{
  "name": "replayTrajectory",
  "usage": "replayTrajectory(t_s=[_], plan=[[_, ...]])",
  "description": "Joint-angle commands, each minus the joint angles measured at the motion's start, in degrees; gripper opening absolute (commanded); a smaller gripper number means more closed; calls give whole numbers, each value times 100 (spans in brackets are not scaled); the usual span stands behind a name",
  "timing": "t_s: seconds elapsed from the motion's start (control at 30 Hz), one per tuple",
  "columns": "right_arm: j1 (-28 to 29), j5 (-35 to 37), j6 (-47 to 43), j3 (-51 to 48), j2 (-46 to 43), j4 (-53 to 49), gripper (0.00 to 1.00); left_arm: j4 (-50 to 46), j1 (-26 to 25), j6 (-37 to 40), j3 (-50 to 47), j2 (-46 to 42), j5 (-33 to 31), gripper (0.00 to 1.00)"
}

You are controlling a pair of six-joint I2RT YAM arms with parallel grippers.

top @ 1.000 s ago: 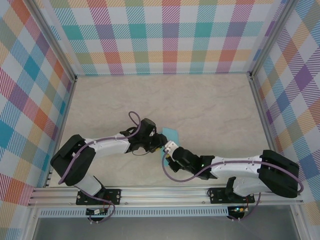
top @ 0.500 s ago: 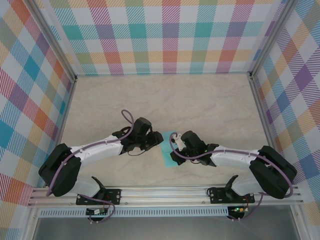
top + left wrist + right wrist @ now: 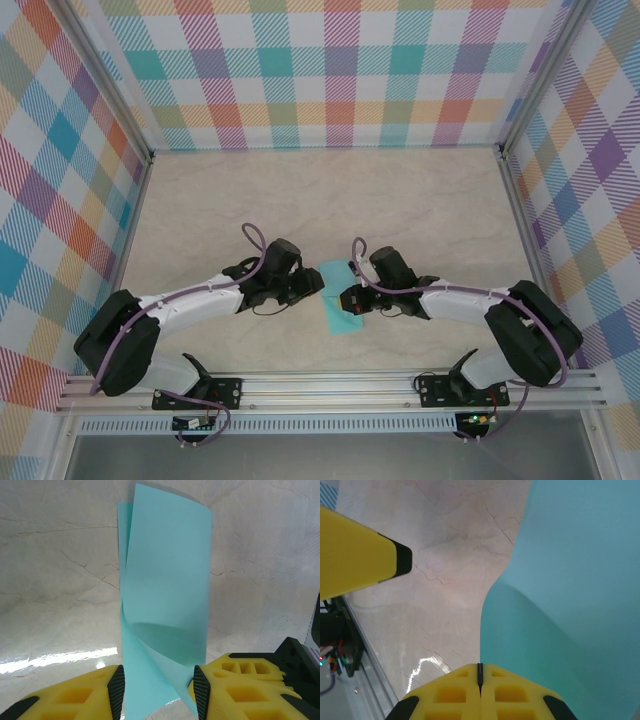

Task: Fold a paper plane with a square sheet of paper (pick it up from the middle)
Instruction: Fold the triangle a second time at the center of the table.

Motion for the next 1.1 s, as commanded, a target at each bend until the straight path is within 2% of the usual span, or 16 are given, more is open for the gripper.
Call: replayTrajectory(t_s=[0.0, 0.2, 0.47, 0.6, 0.77, 0.9, 1.07], plan=[[-10, 129, 740, -4, -252, 459, 3, -202, -39, 32, -21, -275, -125, 43], [46, 867, 1172, 99, -945, 241, 4, -437, -44, -30, -19, -520, -412, 42], [264, 1717, 1228, 526, -1579, -501, 4, -707, -41, -104, -41, -850, -750, 42], [438, 2286, 1391, 455, -1591, -677, 4, -737, -43, -144, -105, -1003, -876, 42], [995, 2939, 1703, 281, -1410, -621, 4, -741, -39, -162, -176, -1003, -850, 41], [1093, 3202, 1618, 836, -1467, -1133, 4, -775, -39, -187, -230, -1040, -898, 41], [1084, 3790, 731, 2276, -1114, -2479, 4, -1304, -44, -60, -114, -1246, -1192, 41]])
